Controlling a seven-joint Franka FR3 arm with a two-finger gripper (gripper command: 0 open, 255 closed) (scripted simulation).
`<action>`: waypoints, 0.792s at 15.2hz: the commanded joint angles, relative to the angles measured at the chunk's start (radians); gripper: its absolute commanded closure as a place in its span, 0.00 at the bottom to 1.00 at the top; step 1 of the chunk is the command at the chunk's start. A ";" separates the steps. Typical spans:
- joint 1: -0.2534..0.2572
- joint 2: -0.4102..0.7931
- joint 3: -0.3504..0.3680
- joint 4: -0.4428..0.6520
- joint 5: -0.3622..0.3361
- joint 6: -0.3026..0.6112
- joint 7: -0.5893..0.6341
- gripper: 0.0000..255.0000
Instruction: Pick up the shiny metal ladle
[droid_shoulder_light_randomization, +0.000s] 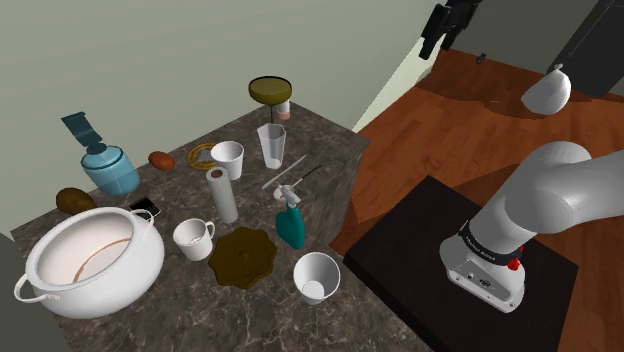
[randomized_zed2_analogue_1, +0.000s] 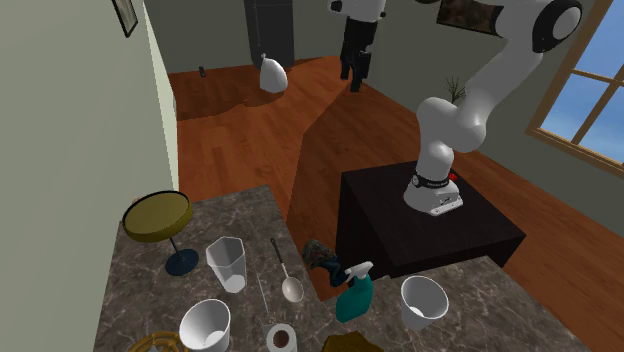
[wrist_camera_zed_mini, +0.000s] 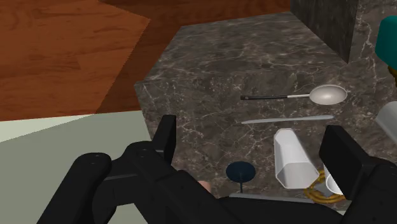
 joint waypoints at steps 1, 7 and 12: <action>0.000 0.000 0.000 0.000 0.000 0.000 0.000 0.00; -0.029 0.018 0.085 -0.166 0.065 0.173 0.231 0.00; -0.046 0.086 0.163 -0.262 0.120 0.334 0.420 0.00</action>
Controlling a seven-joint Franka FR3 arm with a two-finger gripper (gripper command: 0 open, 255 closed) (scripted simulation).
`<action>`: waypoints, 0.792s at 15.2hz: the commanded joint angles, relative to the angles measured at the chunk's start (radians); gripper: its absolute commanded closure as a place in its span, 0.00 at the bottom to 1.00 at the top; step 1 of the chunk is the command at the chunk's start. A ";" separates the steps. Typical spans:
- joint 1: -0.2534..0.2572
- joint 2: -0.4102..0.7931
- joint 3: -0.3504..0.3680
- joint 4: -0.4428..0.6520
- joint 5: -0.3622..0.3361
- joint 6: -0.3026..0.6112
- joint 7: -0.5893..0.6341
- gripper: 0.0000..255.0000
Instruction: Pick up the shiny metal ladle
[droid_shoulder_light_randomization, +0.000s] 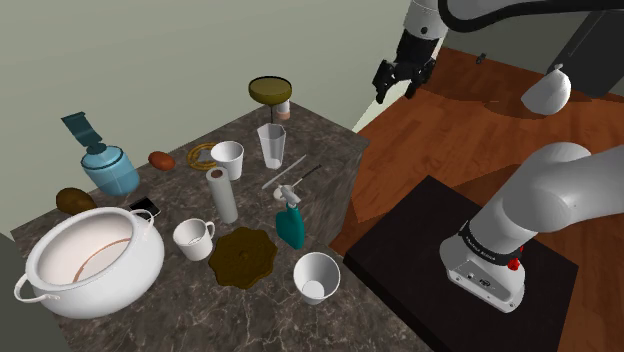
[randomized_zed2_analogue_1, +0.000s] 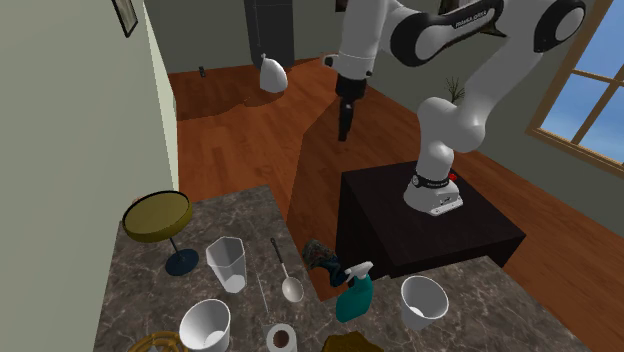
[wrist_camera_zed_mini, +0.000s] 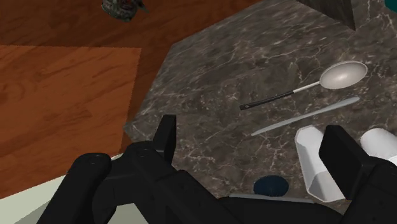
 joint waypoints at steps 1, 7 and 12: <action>-0.008 0.033 0.031 -0.035 0.022 0.070 0.079 0.00; -0.031 0.196 0.128 -0.083 0.072 0.280 0.306 0.00; -0.064 0.380 0.209 -0.073 0.078 0.456 0.507 0.00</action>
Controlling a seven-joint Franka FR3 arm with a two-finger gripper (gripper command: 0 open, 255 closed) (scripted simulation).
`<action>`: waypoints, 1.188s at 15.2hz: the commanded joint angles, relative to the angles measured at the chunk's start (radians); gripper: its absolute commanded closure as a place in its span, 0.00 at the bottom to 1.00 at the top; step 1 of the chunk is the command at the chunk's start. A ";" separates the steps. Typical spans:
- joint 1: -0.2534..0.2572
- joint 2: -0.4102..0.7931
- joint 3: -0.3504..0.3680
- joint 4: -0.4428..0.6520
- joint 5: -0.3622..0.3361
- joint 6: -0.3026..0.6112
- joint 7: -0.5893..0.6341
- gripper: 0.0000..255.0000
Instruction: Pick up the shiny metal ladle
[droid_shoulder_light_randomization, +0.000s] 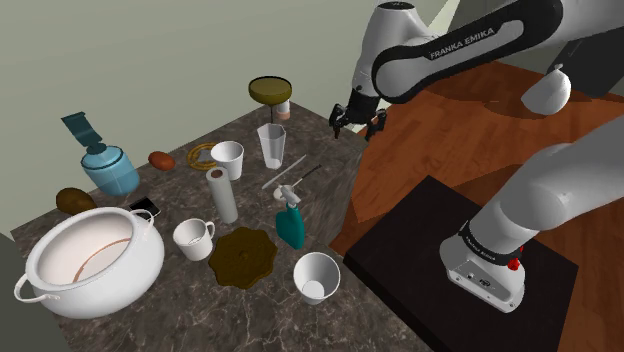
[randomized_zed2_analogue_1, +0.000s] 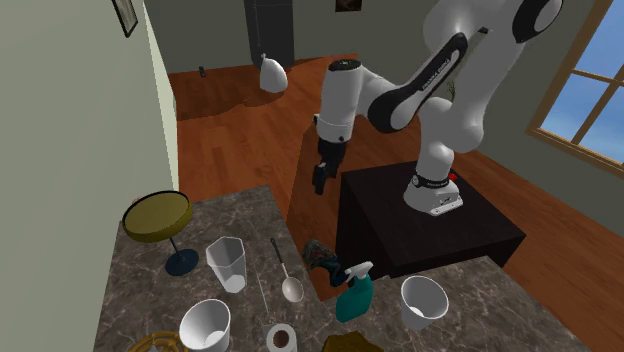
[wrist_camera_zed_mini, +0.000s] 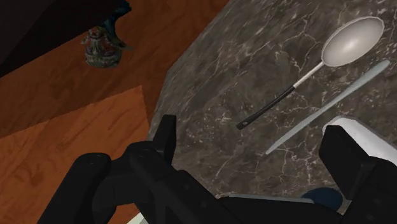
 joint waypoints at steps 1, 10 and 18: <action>-0.015 0.078 0.030 0.010 -0.006 0.070 0.086 0.00; -0.048 0.481 0.079 0.151 -0.206 0.319 0.547 0.00; 0.076 0.819 -0.059 0.374 -0.338 0.436 0.889 0.00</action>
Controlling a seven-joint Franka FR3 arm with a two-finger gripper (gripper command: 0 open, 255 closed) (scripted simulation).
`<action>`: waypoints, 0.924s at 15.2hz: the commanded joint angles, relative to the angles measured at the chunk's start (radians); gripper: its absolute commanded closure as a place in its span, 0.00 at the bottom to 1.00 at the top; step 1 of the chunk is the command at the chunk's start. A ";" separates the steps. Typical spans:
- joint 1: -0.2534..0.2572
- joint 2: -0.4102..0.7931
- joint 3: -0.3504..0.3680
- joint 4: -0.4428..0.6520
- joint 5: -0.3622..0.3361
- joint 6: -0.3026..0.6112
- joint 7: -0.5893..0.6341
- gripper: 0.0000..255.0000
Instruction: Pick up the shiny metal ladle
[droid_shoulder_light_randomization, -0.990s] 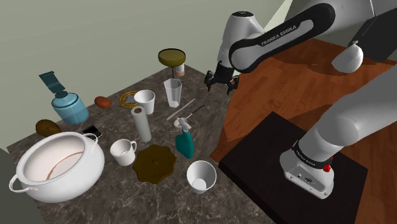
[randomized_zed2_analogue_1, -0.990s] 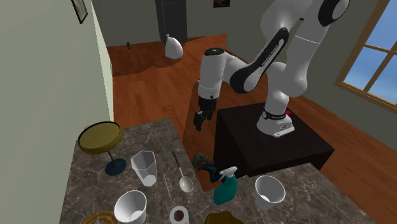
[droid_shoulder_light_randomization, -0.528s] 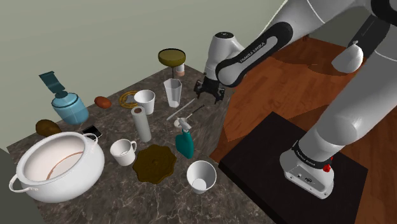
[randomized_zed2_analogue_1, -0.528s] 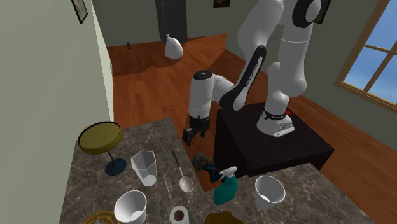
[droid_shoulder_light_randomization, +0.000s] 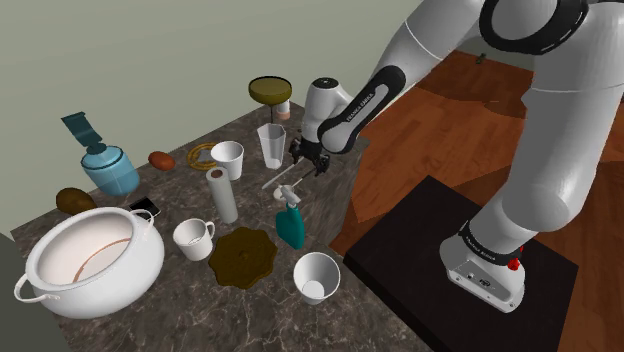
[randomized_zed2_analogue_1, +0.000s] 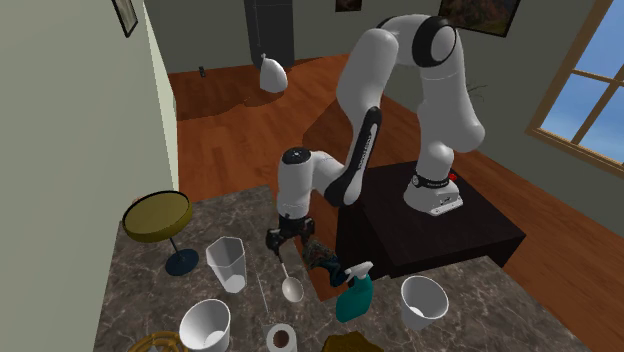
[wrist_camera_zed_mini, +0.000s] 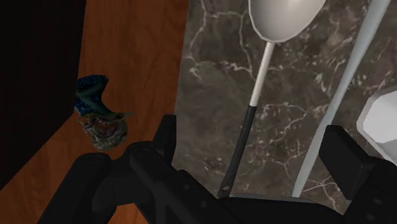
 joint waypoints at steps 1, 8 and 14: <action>0.033 0.083 -0.037 0.058 -0.011 0.030 0.070 0.00; 0.075 0.216 -0.085 0.139 -0.021 0.088 0.128 0.00; 0.084 0.249 -0.097 0.151 -0.028 0.111 0.134 1.00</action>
